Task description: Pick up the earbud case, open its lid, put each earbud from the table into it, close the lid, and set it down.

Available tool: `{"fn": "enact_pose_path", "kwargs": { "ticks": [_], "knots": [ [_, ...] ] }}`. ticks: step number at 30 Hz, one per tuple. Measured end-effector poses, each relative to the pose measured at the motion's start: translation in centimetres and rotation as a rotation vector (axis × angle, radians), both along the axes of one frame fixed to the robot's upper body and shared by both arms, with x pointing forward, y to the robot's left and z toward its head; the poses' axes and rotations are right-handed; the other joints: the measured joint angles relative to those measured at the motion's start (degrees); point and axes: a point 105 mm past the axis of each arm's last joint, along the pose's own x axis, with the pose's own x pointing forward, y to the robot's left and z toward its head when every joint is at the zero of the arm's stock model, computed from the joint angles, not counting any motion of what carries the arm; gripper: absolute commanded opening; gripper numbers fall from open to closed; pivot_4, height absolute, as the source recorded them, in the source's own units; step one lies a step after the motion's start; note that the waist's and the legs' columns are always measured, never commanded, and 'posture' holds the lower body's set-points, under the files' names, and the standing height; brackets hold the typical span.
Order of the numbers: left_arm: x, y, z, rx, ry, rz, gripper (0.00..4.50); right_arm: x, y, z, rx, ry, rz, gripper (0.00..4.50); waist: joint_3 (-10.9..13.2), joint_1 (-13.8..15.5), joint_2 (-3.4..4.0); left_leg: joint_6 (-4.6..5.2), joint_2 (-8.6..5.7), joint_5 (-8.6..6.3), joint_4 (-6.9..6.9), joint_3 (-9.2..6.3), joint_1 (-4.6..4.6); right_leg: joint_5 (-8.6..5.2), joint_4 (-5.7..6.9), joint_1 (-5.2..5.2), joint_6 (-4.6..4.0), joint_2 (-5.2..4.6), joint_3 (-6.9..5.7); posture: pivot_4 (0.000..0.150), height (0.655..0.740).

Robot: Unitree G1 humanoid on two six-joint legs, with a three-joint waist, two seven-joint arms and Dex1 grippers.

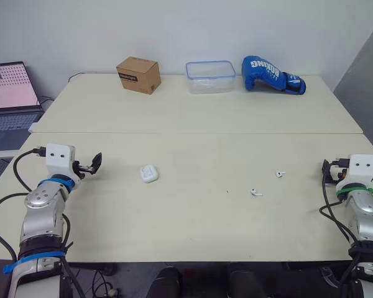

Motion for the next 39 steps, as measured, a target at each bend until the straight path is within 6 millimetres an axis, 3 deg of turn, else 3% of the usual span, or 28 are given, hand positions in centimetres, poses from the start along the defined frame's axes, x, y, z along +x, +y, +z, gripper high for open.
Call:
{"fn": "enact_pose_path", "kwargs": {
  "ticks": [13,17,22,27,30,33,36,39],
  "knots": [
    [0.3,-0.5,1.3,0.009,-0.006,-0.086,4.47,0.2,0.5,1.4,-0.017,-0.037,0.020,4.50,0.0,0.0,0.00,0.00,0.00,0.00,0.00,0.03,-0.01,0.01,0.01,-0.02,-0.01,0.02,0.00,0.150,0.7400],
    [0.2,-1.3,2.2,-0.030,0.018,-0.208,4.47,1.5,2.3,2.0,-0.011,-0.031,0.114,4.50,0.0,-0.3,0.00,0.00,0.01,0.00,0.00,0.11,-0.02,0.03,0.03,-0.10,-0.05,0.07,0.03,0.150,0.7400],
    [-0.7,-4.2,4.4,0.035,0.101,-0.491,4.47,4.4,8.5,4.2,-0.052,-0.042,0.414,4.50,0.0,-1.0,0.02,0.00,0.17,0.00,-0.01,0.10,-0.11,0.10,0.04,-0.23,-0.16,0.29,0.04,0.150,0.7400],
    [-1.9,-8.4,4.0,0.095,0.301,-0.795,4.47,5.3,18.3,6.0,-0.039,-0.080,0.823,4.50,0.0,-1.1,0.03,0.00,0.28,0.00,-0.02,-0.02,-0.12,0.12,0.06,-0.24,-0.20,0.51,0.05,0.150,0.7400],
    [-1.9,-10.3,3.2,0.142,0.413,-0.905,4.47,4.2,23.6,5.6,0.009,-0.075,1.029,4.50,0.0,-1.0,0.04,0.00,0.29,0.00,-0.01,-0.09,-0.17,0.12,0.10,-0.27,-0.21,0.55,0.01,0.150,0.7400],
    [-1.1,-11.2,2.8,0.193,0.480,-0.943,4.47,1.6,29.0,5.6,0.080,-0.049,1.292,4.50,0.0,-0.9,0.05,0.00,0.28,0.00,0.00,-0.12,-0.20,0.12,0.10,-0.30,-0.21,0.55,0.00,0.150,0.7400],
    [-0.2,-11.5,1.8,0.223,0.535,-0.952,4.47,-1.4,32.2,5.9,0.127,-0.001,1.495,4.50,0.0,-0.8,0.05,0.00,0.26,0.00,0.02,-0.14,-0.22,0.12,0.10,-0.31,-0.21,0.55,-0.01,0.150,0.7400],
    [0.1,-11.7,0.4,0.225,0.587,-0.964,4.47,-3.0,33.2,5.5,0.095,0.071,1.582,4.50,0.0,-0.8,0.05,0.00,0.27,0.00,0.03,-0.16,-0.23,0.12,0.11,-0.32,-0.20,0.55,-0.04,0.150,0.7400]
  ]
}}
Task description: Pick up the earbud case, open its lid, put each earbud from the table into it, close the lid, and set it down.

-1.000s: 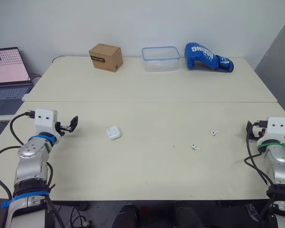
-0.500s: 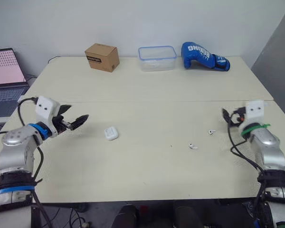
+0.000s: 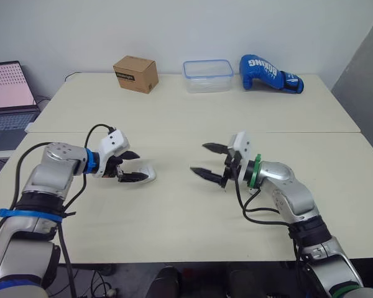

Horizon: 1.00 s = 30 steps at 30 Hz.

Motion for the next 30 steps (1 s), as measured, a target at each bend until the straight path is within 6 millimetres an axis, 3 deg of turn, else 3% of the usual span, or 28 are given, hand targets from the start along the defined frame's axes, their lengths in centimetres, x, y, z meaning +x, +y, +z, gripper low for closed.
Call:
{"fn": "enact_pose_path", "kwargs": {
  "ticks": [10,17,21,24,27,30],
  "knots": [
    [0.1,0.3,-1.6,0.057,0.027,-0.014,4.47,-0.9,0.0,0.2,-0.027,0.008,-0.028,4.50,0.0,0.1,0.00,0.00,0.02,0.00,0.00,-0.02,-0.03,0.00,0.05,-0.07,0.00,0.01,-0.01,0.150,0.7400],
    [0.4,0.4,-1.7,0.059,0.000,-0.013,2.76,-0.4,-0.8,0.6,-0.027,-0.003,-0.082,4.50,0.0,0.1,-0.01,0.00,0.01,0.00,0.00,-0.01,-0.02,0.00,0.06,-0.06,0.00,0.00,0.00,0.150,0.7400],
    [0.5,-0.8,-1.6,0.025,-0.037,-0.058,2.75,0.5,-2.0,0.5,-0.031,0.033,-0.164,4.50,0.0,0.2,-0.01,0.00,0.01,0.00,0.01,-0.02,-0.05,0.00,0.05,-0.06,0.00,0.00,-0.01,0.150,0.7400],
    [2.0,-3.5,0.5,-0.039,-0.290,-0.132,2.75,1.3,-2.7,1.1,0.089,0.185,-0.227,4.50,0.0,0.9,-0.03,-0.01,0.03,0.01,0.07,-0.10,-0.18,0.06,0.04,-0.15,-0.08,-0.03,-0.06,0.150,0.7400],
    [3.3,-6.0,5.2,-0.049,-0.663,-0.224,2.75,1.7,-1.9,2.7,0.190,0.301,-0.223,4.50,0.0,1.1,-0.04,-0.03,0.03,0.02,0.07,-0.05,-0.29,0.15,0.03,-0.32,-0.21,-0.05,-0.03,0.150,0.7400],
    [3.0,-7.1,8.1,0.009,-0.951,-0.316,2.75,2.4,-1.2,3.2,0.248,0.403,-0.244,4.50,0.0,1.0,-0.03,-0.03,0.03,0.02,0.01,0.09,-0.20,0.16,0.05,-0.33,-0.21,-0.07,0.07,0.150,0.7400]
  ]
}}
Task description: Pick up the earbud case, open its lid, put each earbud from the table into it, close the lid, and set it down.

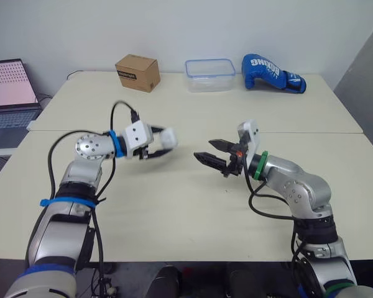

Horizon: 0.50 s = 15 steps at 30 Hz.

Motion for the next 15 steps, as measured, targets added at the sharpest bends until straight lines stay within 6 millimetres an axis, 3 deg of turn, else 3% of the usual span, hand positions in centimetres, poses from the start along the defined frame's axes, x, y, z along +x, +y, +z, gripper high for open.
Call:
{"fn": "enact_pose_path", "kwargs": {
  "ticks": [5,8,15],
  "knots": [
    [-1.2,-1.8,-0.6,0.058,-0.197,-0.116,2.75,0.9,2.2,0.5,0.036,0.088,-0.028,4.50,0.0,0.1,0.01,0.00,-0.05,0.00,0.03,0.01,-0.14,0.00,0.16,-0.18,0.01,0.01,0.02,0.150,0.7400],
    [-1.6,-2.3,0.1,0.069,-0.273,-0.159,2.75,1.1,2.5,0.6,0.037,0.097,-0.031,4.50,0.0,0.1,0.00,0.01,-0.09,0.00,0.05,0.02,-0.16,0.00,0.21,-0.18,0.02,0.00,0.03,0.150,0.7400],
    [-1.9,-2.9,0.6,0.066,-0.334,-0.202,2.75,1.1,3.4,0.3,0.035,0.114,-0.031,4.50,0.0,-0.2,0.00,0.01,-0.07,0.00,0.06,0.02,-0.13,-0.06,0.55,-0.34,0.10,0.02,0.04,0.150,0.7400]
  ]
}}
